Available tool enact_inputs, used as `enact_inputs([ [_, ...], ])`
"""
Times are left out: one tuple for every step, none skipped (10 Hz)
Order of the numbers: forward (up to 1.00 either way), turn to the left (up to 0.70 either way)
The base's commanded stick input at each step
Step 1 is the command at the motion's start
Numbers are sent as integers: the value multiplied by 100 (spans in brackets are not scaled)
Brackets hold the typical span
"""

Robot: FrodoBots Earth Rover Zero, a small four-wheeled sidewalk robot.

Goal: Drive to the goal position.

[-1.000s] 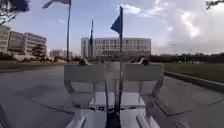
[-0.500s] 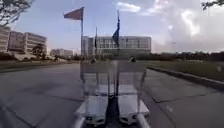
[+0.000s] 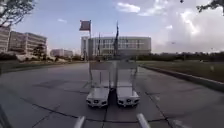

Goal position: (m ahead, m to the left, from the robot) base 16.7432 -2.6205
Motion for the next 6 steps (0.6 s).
enact_inputs([
  [0,9],
  [0,70],
  [0,70],
  [0,70],
  [0,70],
  [0,70],
])
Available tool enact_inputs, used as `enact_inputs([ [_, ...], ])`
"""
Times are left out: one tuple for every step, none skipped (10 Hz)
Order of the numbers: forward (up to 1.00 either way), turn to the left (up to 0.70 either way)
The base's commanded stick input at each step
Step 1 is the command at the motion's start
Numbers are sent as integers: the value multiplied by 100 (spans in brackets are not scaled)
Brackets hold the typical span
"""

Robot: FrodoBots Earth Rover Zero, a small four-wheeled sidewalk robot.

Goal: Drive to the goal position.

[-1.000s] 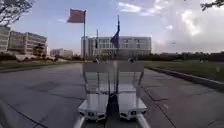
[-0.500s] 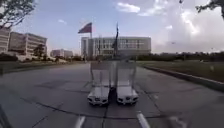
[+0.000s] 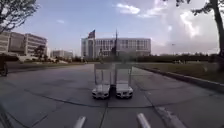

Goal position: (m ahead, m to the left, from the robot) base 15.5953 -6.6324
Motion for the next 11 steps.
enact_inputs([
  [0,70],
  [0,70],
  [0,70],
  [0,70],
  [0,70],
  [0,70],
  [0,70],
  [0,70],
  [13,59],
  [67,16],
  [70,0],
])
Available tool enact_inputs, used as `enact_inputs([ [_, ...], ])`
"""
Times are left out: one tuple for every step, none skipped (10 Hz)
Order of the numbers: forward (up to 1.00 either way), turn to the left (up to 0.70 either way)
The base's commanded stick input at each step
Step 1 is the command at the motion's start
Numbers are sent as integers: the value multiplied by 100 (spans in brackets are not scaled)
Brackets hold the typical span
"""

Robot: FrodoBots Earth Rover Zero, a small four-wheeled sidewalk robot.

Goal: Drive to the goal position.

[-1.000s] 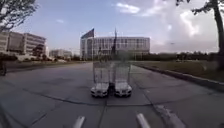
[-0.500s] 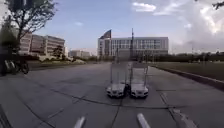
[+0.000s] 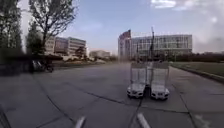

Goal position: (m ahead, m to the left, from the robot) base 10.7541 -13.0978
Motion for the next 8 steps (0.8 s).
enact_inputs([
  [70,0],
  [70,0],
  [70,0],
  [70,0],
  [70,0],
  [70,0],
  [70,0],
  [70,0],
])
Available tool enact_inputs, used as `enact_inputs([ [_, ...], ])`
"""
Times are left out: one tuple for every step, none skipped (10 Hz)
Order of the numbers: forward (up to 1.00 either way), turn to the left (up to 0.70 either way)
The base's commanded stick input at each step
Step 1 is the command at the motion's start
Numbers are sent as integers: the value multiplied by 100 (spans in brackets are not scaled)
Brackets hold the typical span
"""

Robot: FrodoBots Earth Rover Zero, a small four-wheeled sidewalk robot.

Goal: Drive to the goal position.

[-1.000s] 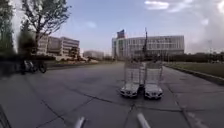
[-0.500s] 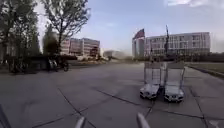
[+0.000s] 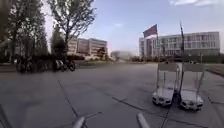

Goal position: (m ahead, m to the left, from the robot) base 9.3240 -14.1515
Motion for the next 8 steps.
enact_inputs([
  [70,-8],
  [70,-14],
  [70,-14],
  [70,-14],
  [70,-14],
  [70,-14],
  [70,-14],
  [70,-14],
])
